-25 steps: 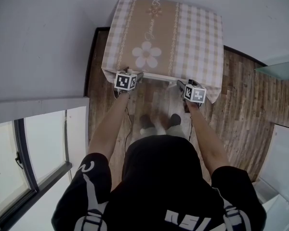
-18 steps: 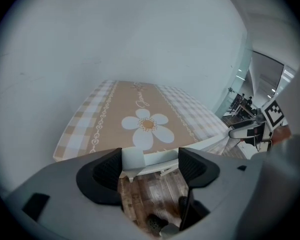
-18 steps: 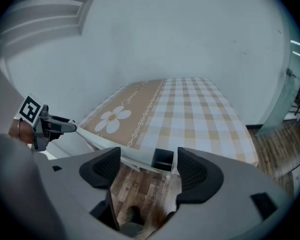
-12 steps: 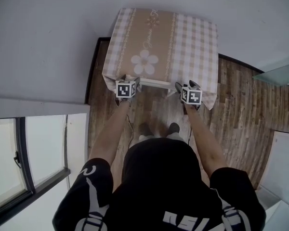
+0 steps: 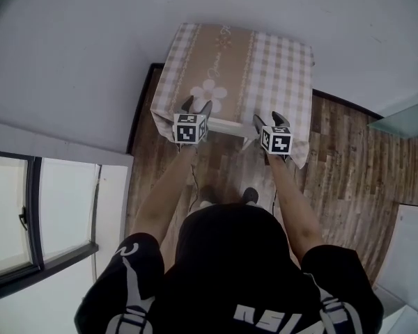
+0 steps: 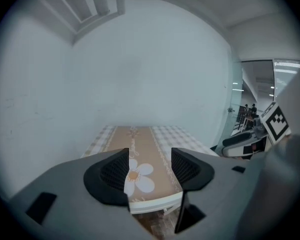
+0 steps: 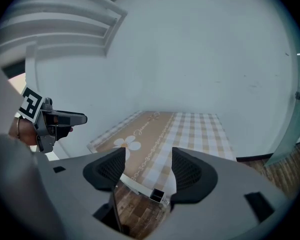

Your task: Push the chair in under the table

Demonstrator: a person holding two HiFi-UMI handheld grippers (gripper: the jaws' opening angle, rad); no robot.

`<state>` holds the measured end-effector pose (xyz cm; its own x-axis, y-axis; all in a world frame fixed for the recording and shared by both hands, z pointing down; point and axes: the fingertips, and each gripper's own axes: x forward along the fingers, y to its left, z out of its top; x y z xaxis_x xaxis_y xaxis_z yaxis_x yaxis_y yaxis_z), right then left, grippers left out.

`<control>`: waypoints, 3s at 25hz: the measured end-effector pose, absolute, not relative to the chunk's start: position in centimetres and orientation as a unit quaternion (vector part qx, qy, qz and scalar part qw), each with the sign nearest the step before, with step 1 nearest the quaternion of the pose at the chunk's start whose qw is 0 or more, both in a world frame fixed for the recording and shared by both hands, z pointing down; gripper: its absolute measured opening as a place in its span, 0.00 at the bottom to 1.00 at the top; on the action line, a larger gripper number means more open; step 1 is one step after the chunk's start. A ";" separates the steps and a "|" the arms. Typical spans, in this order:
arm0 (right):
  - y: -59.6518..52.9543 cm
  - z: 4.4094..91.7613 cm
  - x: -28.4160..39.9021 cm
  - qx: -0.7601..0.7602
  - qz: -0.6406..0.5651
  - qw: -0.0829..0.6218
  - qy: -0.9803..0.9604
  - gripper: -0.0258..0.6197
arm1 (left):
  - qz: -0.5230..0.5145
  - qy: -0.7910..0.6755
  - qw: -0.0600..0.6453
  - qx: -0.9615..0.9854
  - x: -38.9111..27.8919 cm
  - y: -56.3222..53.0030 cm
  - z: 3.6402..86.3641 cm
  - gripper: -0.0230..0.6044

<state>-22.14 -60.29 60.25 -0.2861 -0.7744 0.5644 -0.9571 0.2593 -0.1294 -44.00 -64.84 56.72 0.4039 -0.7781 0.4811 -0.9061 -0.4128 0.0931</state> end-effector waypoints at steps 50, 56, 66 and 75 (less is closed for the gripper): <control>-56.0 51.3 -21.3 0.514 0.121 0.185 -0.829 0.07 | 0.154 -0.492 0.112 0.849 -37.5 -58.3 50.1 0.08; -56.2 51.7 -21.3 0.518 0.122 0.193 -0.824 0.06 | 0.157 -0.487 0.110 0.852 -37.6 -58.4 50.3 0.08; -56.4 52.1 -21.6 0.520 0.121 0.200 -0.822 0.06 | 0.164 -0.479 0.112 0.855 -37.9 -58.6 51.0 0.08; -56.4 52.6 -21.8 0.519 0.124 0.204 -0.821 0.06 | 0.175 -0.468 0.103 0.860 -37.7 -58.8 51.4 0.08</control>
